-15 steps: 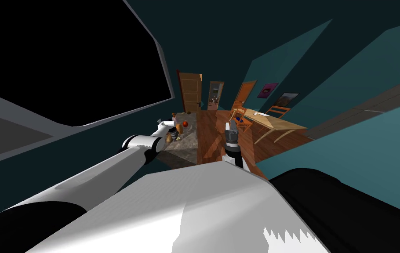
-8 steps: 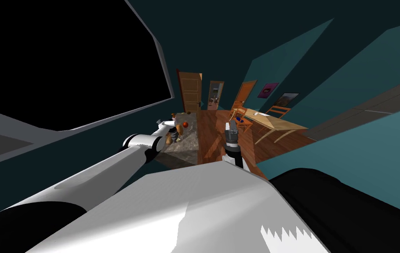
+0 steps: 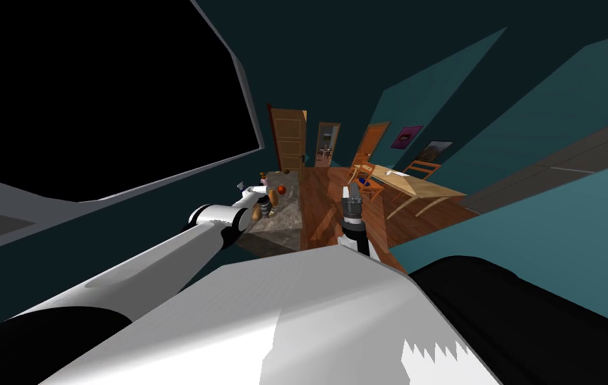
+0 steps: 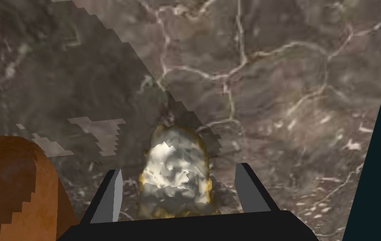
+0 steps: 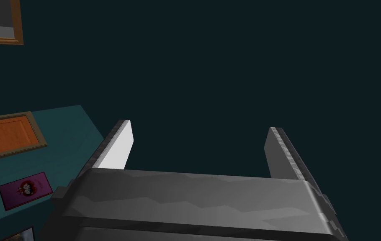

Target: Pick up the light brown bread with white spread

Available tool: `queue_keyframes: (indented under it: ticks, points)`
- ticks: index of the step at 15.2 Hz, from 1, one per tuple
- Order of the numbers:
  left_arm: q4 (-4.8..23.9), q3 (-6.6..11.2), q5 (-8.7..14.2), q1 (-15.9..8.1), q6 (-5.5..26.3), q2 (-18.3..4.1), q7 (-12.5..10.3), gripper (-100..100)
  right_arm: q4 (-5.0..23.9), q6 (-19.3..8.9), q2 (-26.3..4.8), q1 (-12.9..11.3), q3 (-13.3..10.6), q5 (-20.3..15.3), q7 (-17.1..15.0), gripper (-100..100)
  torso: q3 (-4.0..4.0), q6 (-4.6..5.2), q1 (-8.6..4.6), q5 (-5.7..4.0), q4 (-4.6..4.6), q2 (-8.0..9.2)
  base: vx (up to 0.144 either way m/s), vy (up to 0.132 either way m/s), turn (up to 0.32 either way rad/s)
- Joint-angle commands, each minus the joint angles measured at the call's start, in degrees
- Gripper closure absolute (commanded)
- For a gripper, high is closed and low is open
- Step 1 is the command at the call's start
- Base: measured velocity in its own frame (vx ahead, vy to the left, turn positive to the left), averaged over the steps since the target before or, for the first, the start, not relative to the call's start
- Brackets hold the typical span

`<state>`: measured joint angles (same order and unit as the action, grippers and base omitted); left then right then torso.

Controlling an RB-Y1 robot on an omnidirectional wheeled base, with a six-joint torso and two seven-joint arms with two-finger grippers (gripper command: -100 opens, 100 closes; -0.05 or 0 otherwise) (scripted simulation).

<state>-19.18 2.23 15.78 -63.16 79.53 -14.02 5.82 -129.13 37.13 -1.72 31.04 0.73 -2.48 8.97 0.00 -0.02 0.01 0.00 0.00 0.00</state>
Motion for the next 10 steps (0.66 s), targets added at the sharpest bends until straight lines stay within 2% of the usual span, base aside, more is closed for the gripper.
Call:
queue_keyframes:
  ticks: [1, 4, 5, 6, 10]
  points:
    - [0.0, 0.0, 0.0, 0.0, 0.0, 0.0, 0.0, 100, 0.0, 0.0, 0.0, 0.0, 0.0, 0.0, 0.0, 0, 0.0, 0.0, 0.0, 0.0, 0.0, 0.0, 0.0, 0.0, 0.0]
    - [-0.06, 0.04, 0.03, -0.07, -0.1, -0.03, -0.07, 100, 0.0, 0.0, 0.0, 0.0, 0.0, 0.0, 0.0, 0, -0.05, 0.02, 0.01, -0.01, -0.06, -0.03, 0.0, 0.0, 0.0]
    - [-0.62, -0.15, 0.45, -1.01, 1.77, -0.61, 0.06, 100, 0.0, 0.0, 0.0, 0.0, 0.0, 0.0, 0.0, 0, -0.05, 0.01, 0.01, -0.01, -0.07, -0.04, 0.0, -0.004, 0.023]
    - [-0.68, -0.17, 0.53, -1.22, 2.08, -0.72, 0.08, 100, 0.0, 0.0, 0.0, 0.0, 0.0, 0.0, 0.0, 0, -0.04, 0.0, 0.0, -0.02, -0.04, -0.05, 0.001, -0.007, 0.03]
    - [-0.2, -0.16, 0.53, -1.36, 1.68, -0.69, 0.15, 100, 0.0, 0.0, 0.0, 0.0, 0.0, 0.0, 0.0, 0, -0.06, 0.0, 0.0, -0.01, -0.06, -0.05, 0.0, -0.001, 0.003]
